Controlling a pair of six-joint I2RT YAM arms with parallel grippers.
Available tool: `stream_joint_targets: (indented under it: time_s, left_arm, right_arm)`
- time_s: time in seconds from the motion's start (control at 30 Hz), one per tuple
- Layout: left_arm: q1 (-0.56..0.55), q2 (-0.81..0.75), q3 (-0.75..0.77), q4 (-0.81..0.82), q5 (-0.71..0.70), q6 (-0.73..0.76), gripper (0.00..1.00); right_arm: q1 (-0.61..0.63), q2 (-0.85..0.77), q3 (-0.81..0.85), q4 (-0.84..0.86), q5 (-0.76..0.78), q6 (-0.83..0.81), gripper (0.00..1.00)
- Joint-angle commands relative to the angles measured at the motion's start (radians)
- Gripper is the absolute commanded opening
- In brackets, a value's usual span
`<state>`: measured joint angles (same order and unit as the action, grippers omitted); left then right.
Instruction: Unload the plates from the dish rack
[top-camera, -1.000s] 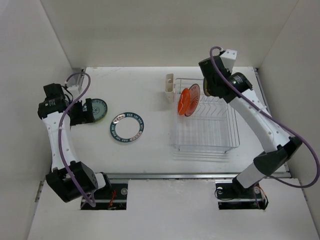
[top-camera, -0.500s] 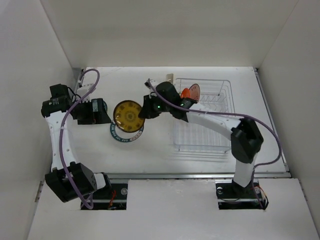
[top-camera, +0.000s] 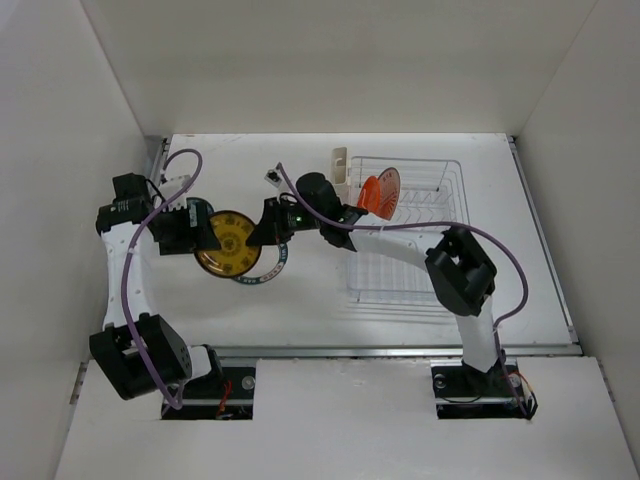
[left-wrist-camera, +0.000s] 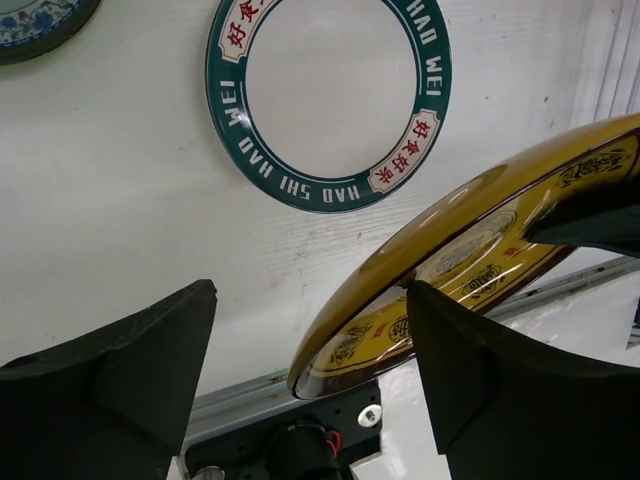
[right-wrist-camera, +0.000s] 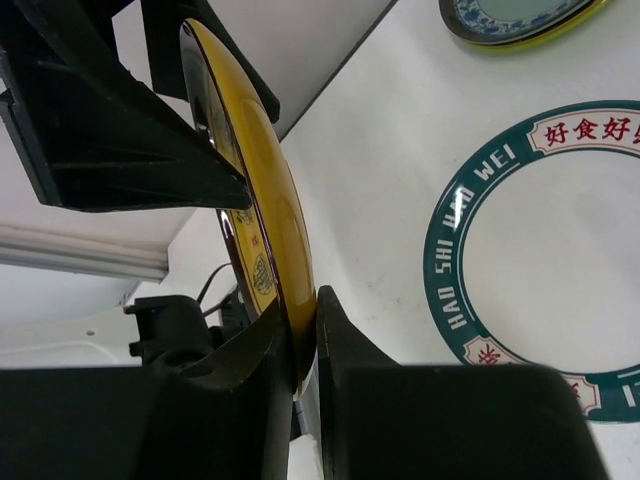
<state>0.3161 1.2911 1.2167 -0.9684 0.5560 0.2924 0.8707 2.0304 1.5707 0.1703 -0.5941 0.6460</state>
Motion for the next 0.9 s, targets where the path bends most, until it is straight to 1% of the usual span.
stream_joint_targets:
  time_s: [0.0, 0.07, 0.1, 0.13, 0.17, 0.2, 0.27, 0.3, 0.33, 0.4, 0.43, 0.57, 0.6, 0.63, 0.67, 0.7, 0.73, 0.77, 0.8, 0.83, 0.87]
  left_arm:
    - [0.006, -0.012, -0.022, 0.077, -0.11, -0.019, 0.72]
    - [0.006, -0.003, -0.022, 0.06, -0.042, -0.019, 0.64]
    - [0.006, 0.013, -0.011, 0.044, -0.001, -0.01, 0.55]
    - [0.006, 0.013, -0.011, 0.027, 0.042, 0.0, 0.52]
    - [0.006, 0.039, 0.001, -0.008, 0.129, 0.014, 0.49]
    - [0.006, 0.049, 0.012, -0.027, 0.168, 0.045, 0.48]
    - [0.006, 0.069, 0.021, -0.052, 0.231, 0.07, 0.42]
    - [0.006, 0.082, 0.021, -0.064, 0.231, 0.079, 0.37]
    - [0.006, 0.082, 0.021, -0.064, 0.245, 0.089, 0.24]
    - [0.006, 0.091, 0.021, -0.064, 0.254, 0.09, 0.07]
    - [0.006, 0.091, 0.021, -0.073, 0.254, 0.09, 0.0]
    - [0.006, 0.091, 0.04, -0.099, 0.277, 0.09, 0.0]
    - [0.006, 0.091, 0.04, -0.099, 0.289, 0.09, 0.0]
    - [0.006, 0.08, 0.05, -0.099, 0.289, 0.068, 0.0]
    - [0.006, 0.08, 0.05, -0.086, 0.279, 0.047, 0.0]
    - [0.006, 0.08, 0.059, -0.085, 0.278, 0.028, 0.0]
    - [0.027, 0.08, 0.069, -0.073, 0.266, 0.01, 0.0]
    - [0.04, 0.08, 0.09, -0.073, 0.266, -0.011, 0.0]
    - [0.052, 0.091, 0.102, -0.073, 0.284, -0.021, 0.0]
    - [0.061, 0.108, 0.119, -0.073, 0.285, -0.021, 0.0]
    - [0.078, 0.117, 0.153, -0.082, 0.298, -0.021, 0.0]
  right_arm:
    - [0.021, -0.018, 0.003, 0.224, -0.115, 0.046, 0.0]
    - [0.021, -0.007, 0.003, 0.247, -0.143, 0.075, 0.0]
    - [0.021, 0.007, 0.003, 0.279, -0.16, 0.086, 0.0]
    - [0.021, 0.007, 0.003, 0.299, -0.176, 0.108, 0.0]
    - [0.021, 0.019, 0.003, 0.317, -0.191, 0.119, 0.0]
    - [0.021, 0.019, -0.011, 0.337, -0.2, 0.129, 0.0]
    - [0.021, 0.019, -0.031, 0.393, -0.211, 0.152, 0.0]
    - [0.021, 0.019, -0.031, 0.393, -0.211, 0.152, 0.0]
    - [0.021, 0.019, -0.041, 0.405, -0.211, 0.152, 0.0]
    - [0.021, 0.019, -0.041, 0.405, -0.211, 0.162, 0.0]
    - [0.021, 0.028, -0.041, 0.405, -0.22, 0.162, 0.0]
    - [0.021, 0.047, -0.041, 0.388, -0.22, 0.172, 0.0]
    - [0.021, 0.047, -0.041, 0.388, -0.211, 0.172, 0.02]
    - [0.021, 0.047, -0.041, 0.373, -0.211, 0.172, 0.1]
    - [0.021, 0.047, -0.031, 0.361, -0.211, 0.172, 0.19]
    - [0.021, 0.047, -0.031, 0.341, -0.211, 0.172, 0.33]
    - [0.011, 0.047, -0.031, 0.33, -0.201, 0.172, 0.57]
    - [0.011, 0.047, -0.031, 0.315, -0.191, 0.172, 0.65]
    - [-0.001, 0.036, -0.031, 0.284, -0.182, 0.172, 0.75]
    - [-0.001, 0.022, -0.04, 0.267, -0.17, 0.161, 0.96]
    - [-0.012, 0.022, -0.04, 0.249, -0.156, 0.161, 1.0]
